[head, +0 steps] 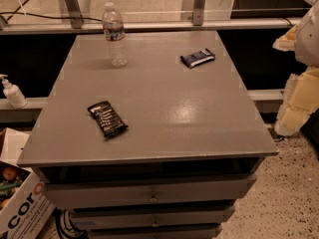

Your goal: Pick rxbar blueberry

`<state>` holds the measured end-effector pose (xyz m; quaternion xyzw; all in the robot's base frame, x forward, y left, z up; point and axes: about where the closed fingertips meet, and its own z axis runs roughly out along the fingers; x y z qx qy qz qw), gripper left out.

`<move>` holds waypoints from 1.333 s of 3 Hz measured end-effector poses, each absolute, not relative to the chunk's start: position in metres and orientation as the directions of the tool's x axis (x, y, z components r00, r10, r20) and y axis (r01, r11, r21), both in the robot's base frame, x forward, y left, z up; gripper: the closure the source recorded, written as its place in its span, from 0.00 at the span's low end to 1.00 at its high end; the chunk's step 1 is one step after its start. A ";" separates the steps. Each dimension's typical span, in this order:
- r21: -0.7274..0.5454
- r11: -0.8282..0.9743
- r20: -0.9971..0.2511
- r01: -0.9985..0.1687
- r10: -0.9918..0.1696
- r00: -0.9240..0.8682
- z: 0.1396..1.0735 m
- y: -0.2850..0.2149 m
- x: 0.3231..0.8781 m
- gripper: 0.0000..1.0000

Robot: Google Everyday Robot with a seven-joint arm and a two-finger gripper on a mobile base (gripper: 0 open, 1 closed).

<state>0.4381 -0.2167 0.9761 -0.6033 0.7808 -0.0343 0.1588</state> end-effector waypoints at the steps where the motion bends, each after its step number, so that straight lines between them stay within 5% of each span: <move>1: -0.245 0.270 -0.207 -0.931 -0.953 -0.222 0.976 -0.217 0.438 0.00; 4: -0.203 0.182 -0.311 -0.962 -0.944 -0.113 0.949 -0.193 0.527 0.00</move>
Offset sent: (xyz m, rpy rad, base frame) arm 0.0163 0.0073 -0.0038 0.0260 0.0150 0.0814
